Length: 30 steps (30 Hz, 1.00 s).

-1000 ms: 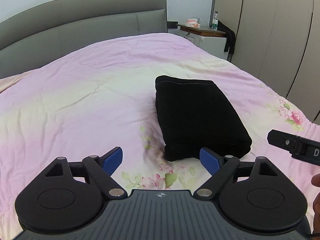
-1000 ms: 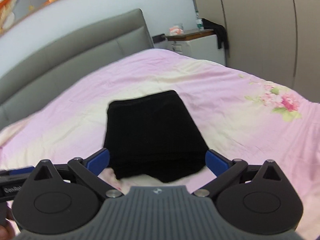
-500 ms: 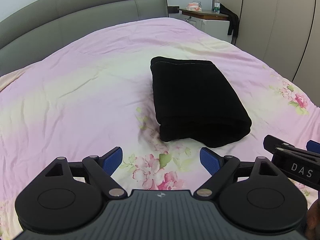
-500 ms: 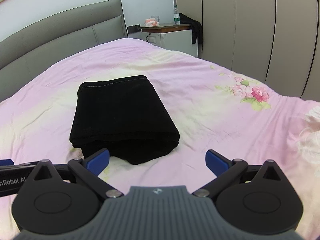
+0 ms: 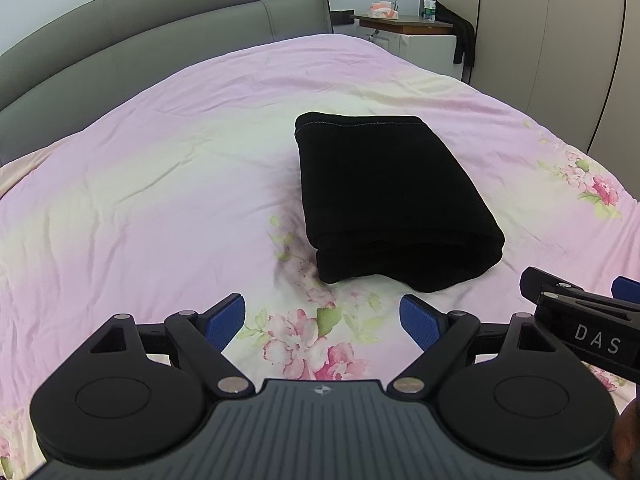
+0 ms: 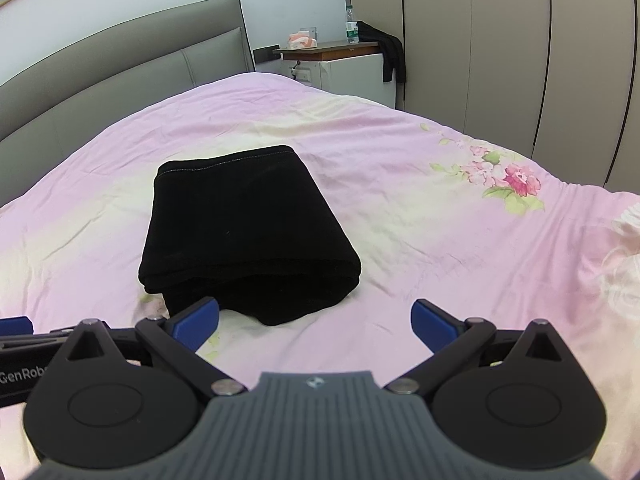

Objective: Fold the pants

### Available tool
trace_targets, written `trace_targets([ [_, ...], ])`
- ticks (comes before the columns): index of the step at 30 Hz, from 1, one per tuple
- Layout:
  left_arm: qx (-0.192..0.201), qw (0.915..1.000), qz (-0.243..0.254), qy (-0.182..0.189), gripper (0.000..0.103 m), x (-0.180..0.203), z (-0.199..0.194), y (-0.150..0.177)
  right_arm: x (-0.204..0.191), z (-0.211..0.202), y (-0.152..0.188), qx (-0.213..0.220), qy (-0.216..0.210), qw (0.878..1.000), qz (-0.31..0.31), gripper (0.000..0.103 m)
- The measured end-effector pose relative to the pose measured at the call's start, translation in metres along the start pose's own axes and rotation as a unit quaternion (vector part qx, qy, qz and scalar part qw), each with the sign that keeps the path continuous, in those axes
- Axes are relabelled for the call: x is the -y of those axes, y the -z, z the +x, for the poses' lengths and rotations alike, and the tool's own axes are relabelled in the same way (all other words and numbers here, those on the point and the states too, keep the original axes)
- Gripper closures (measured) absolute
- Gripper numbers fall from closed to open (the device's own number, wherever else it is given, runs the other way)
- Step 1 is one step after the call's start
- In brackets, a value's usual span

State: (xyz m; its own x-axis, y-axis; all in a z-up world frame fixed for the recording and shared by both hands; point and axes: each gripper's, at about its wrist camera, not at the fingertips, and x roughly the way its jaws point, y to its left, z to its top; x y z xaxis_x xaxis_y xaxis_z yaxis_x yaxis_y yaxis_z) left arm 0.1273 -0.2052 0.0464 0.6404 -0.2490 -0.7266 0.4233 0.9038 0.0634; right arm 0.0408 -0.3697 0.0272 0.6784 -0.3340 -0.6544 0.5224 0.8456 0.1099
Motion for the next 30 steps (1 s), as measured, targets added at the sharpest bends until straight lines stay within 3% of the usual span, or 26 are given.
trace_targets([
  [30,0.004,1.0,-0.002,0.005,0.001,0.0032,-0.0011,-0.0008,-0.0013,0.0016,-0.0003,-0.003,0.012,1.0,0.001,0.005],
])
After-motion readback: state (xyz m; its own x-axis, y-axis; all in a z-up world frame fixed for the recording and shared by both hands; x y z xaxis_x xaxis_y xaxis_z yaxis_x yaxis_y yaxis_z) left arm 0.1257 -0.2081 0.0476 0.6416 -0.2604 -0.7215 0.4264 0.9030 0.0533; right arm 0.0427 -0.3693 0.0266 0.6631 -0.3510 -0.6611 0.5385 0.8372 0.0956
